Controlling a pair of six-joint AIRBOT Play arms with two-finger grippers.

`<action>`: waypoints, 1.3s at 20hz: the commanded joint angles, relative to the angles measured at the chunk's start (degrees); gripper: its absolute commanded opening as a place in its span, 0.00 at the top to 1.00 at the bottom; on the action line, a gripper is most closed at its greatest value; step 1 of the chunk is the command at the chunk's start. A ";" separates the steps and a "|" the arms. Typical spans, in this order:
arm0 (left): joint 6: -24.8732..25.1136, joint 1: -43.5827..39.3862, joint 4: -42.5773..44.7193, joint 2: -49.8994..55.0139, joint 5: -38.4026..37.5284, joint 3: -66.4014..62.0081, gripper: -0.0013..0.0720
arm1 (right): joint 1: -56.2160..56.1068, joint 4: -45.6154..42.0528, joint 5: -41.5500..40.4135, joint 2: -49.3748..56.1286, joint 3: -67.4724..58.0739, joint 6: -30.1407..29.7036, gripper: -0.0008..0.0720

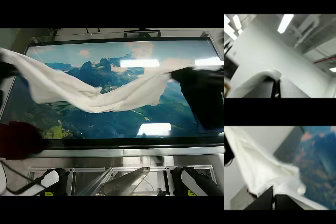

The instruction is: Fold the shirts.

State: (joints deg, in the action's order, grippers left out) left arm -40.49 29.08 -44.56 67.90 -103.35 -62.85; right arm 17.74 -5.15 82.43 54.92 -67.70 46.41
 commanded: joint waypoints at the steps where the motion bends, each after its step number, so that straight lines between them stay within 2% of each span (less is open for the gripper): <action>1: -1.20 5.62 -33.75 -16.63 4.04 0.52 0.95 | 13.22 9.53 -6.82 -16.37 -4.52 0.09 0.97; 2: -1.84 10.01 -33.79 -19.85 8.46 0.57 0.95 | 17.64 9.49 -8.46 -20.02 -5.31 0.39 0.97; 3: -3.52 14.99 -29.46 -22.16 12.57 0.57 0.96 | 21.64 9.44 -9.20 -23.21 -5.44 0.81 0.97; 5: -7.04 21.97 -12.94 -24.92 18.58 0.57 0.96 | 25.64 5.40 -9.03 -26.75 -5.42 2.97 0.97; 7: -8.98 20.72 9.55 -26.03 26.49 0.57 0.95 | 22.86 0.33 -9.09 -26.27 -4.04 5.09 0.97; 9: -9.66 12.44 28.85 -24.74 34.73 0.57 0.95 | 18.03 -0.35 -9.14 -23.67 0.83 4.92 0.97; 11: -8.22 1.22 41.09 -20.52 43.34 0.57 0.95 | 10.82 -1.11 -11.65 -18.73 8.09 1.79 0.97; 14: -7.32 -14.49 57.31 -8.70 58.95 0.55 0.95 | -1.01 -8.20 -25.03 -8.85 18.78 -1.14 0.97; 16: -7.10 -20.09 62.49 2.84 65.57 0.02 0.95 | -6.47 -11.21 -37.70 1.09 23.43 -1.66 0.97; 17: -7.04 -20.74 63.91 8.68 66.20 -1.20 0.95 | -7.74 -11.37 -43.63 6.29 24.15 -1.66 0.95; 18: -7.08 -20.61 64.52 15.10 65.35 -3.54 0.91 | -8.04 -10.73 -48.02 11.58 23.85 -1.66 0.72; 19: -7.08 -19.82 64.54 20.76 63.12 -6.58 0.55 | -7.52 -9.60 -50.95 16.81 22.56 -1.66 0.42; 20: -7.10 -18.03 64.50 26.18 59.14 -10.64 0.35 | -6.62 -9.46 -51.12 21.51 20.11 -1.66 0.40; 21: -7.10 -15.89 64.48 30.34 54.36 -14.80 0.08 | -5.49 -9.42 -50.03 24.81 17.59 -1.66 0.40; 22: -7.63 -13.27 64.48 33.81 48.96 -19.10 0.00 | -4.09 -9.40 -47.93 26.80 15.43 -1.66 0.40; 24: -10.75 -7.65 64.61 37.55 39.60 -24.96 0.00 | -0.87 -9.57 -41.94 27.58 12.20 -1.68 0.40; 25: -13.22 -5.20 65.94 38.38 36.24 -26.64 0.04 | 0.94 -10.69 -38.36 27.23 11.17 -1.66 0.40; 26: -15.80 -2.95 69.79 38.77 33.46 -28.00 0.13 | 3.04 -12.39 -34.34 26.62 10.84 -1.66 0.40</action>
State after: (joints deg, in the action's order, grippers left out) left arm -50.87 20.36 19.88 101.45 -58.48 -84.60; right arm 16.78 -15.05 40.71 79.40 -54.06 44.88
